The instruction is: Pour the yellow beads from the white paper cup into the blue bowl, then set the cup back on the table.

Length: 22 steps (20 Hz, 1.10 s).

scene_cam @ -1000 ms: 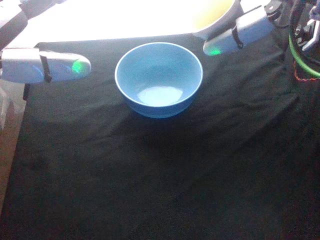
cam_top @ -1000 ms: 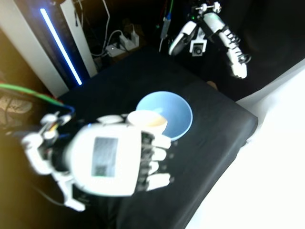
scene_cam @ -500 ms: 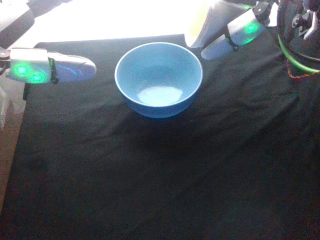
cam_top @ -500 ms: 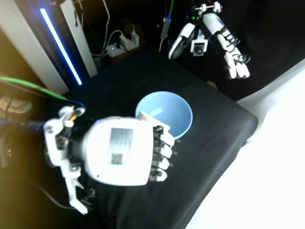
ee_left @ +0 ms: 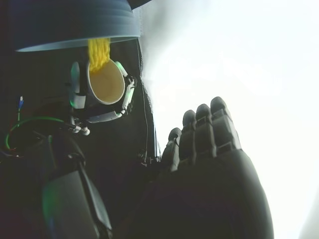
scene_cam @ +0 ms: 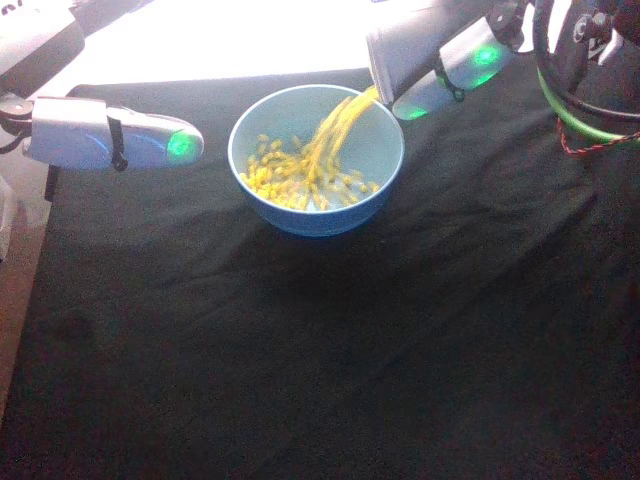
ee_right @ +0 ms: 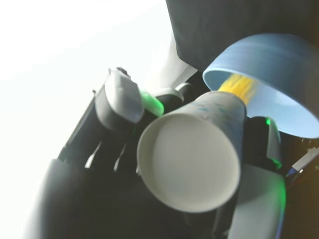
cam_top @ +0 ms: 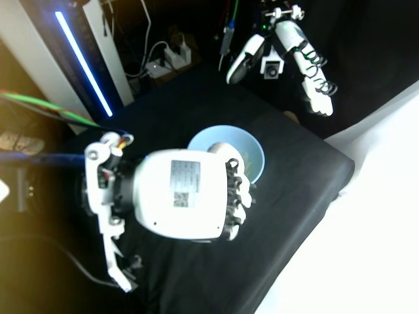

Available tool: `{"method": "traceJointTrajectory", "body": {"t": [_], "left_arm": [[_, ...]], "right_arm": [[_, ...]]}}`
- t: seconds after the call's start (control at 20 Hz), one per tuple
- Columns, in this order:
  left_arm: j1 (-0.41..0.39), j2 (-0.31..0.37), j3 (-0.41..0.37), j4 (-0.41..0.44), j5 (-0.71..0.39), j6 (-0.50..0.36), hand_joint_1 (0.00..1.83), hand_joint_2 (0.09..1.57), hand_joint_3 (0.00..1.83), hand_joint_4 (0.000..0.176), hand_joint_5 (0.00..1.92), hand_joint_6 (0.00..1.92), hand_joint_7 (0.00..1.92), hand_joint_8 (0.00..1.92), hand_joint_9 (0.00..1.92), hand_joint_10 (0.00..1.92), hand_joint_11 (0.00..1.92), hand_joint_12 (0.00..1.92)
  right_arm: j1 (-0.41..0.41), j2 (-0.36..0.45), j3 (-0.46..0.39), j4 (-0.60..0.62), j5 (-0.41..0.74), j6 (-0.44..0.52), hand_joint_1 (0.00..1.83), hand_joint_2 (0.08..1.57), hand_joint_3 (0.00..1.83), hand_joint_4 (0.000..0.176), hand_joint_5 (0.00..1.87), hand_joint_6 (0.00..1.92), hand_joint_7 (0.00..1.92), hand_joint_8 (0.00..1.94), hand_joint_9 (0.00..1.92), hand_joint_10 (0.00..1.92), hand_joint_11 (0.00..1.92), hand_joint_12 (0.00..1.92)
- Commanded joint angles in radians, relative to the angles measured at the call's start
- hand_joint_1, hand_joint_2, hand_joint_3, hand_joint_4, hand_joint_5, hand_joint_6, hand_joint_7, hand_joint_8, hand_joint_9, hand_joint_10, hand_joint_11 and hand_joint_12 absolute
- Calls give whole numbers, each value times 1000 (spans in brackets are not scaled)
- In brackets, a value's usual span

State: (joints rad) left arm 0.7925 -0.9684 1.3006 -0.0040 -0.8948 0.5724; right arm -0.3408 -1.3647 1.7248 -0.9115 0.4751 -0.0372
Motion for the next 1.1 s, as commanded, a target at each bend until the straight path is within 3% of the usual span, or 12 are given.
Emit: {"method": "traceJointTrajectory", "body": {"t": [0.0, 0.05, 0.15, 0.2, 0.25, 0.35, 0.4, 0.45, 0.5, 0.65, 0.9, 1.05], "left_arm": [[-13, -2, 6, -23, -116, -9, 559, 792, 5, 131, 0, 0, 111, 0, 118, 10, 67, 49], [-13, -2, 6, -23, -116, -9, 570, 792, 4, 144, 0, 0, 102, 0, 110, 5, 47, 42], [-13, -3, 6, -23, -117, -10, 580, 802, 6, 120, 0, 0, 109, 2, 114, 6, 54, 48], [-13, -4, 6, -23, -118, -11, 584, 802, 5, 121, 0, 0, 118, 6, 113, 5, 67, 55], [-13, -4, 5, -23, -117, -11, 588, 801, 4, 124, 0, 0, 110, 1, 111, 3, 60, 54], [-13, -4, 5, -23, -117, -14, 580, 800, 2, 104, 0, 0, 120, 5, 114, 4, 57, 57], [-13, -4, 4, -23, -117, -14, 571, 800, 2, 98, 0, 0, 143, 12, 133, 10, 75, 67], [-14, -4, 4, -23, -118, -14, 577, 797, 0, 103, 0, 0, 146, 12, 135, 10, 82, 72], [-14, -4, 4, -23, -119, -16, 582, 795, 0, 107, 0, 0, 147, 10, 137, 10, 84, 75], [-14, -4, 3, -26, -121, -18, 597, 783, 0, 115, 0, 0, 161, 10, 158, 14, 104, 90], [-12, -5, 1, -34, -126, -18, 552, 756, 0, 124, 0, 0, 198, 14, 179, 10, 129, 114], [-7, -5, 0, -38, -127, -19, 525, 771, 0, 103, 0, 0, 197, 8, 171, 4, 117, 117]], "right_arm": [[16, 0, 0, 40, 63, 6, 1176, 1090, 0, 0, 1036, 867, 1022, 1888, 1203, 1921, 1313, 1921], [16, 0, -1, 40, 63, 6, 1174, 1092, 0, 0, 1031, 875, 993, 1828, 1141, 1921, 1249, 1921], [16, 0, -2, 40, 63, 6, 1170, 1100, 1, 0, 1013, 904, 1008, 1863, 1178, 1921, 1286, 1921], [16, 0, -6, 41, 63, 6, 1170, 1100, 0, 0, 1013, 904, 1010, 1892, 1184, 1921, 1303, 1921], [16, 0, -7, 57, 63, 6, 1167, 1105, 1, 0, 1001, 924, 940, 1810, 1093, 1921, 1203, 1921], [16, 3, -13, 105, 66, 6, 1171, 1097, 0, 0, 1021, 893, 947, 1474, 1011, 1816, 1087, 1921], [16, 8, -14, 137, 84, 6, 1243, 1125, 2, 0, 996, 719, 952, 1337, 964, 1555, 993, 1858], [16, 15, -14, 180, 108, 6, 1257, 1130, 1, 0, 975, 716, 972, 1271, 980, 1490, 988, 1851], [16, 32, -14, 234, 135, 5, 1265, 1102, 0, 0, 1003, 723, 1055, 1089, 1029, 1181, 899, 1667], [-2, 65, -14, 354, 212, 5, 1244, 1086, 1, 0, 942, 1004, 1175, 704, 1213, 314, 758, 1207], [-125, 97, -17, 638, 374, 5, 1262, 1067, 0, 0, 953, 967, 1268, 549, 1310, 50, 762, 1004], [-190, 106, -17, 778, 449, 5, 1254, 1085, 1, 0, 921, 1018, 1198, 682, 1331, 26, 883, 1010]]}}
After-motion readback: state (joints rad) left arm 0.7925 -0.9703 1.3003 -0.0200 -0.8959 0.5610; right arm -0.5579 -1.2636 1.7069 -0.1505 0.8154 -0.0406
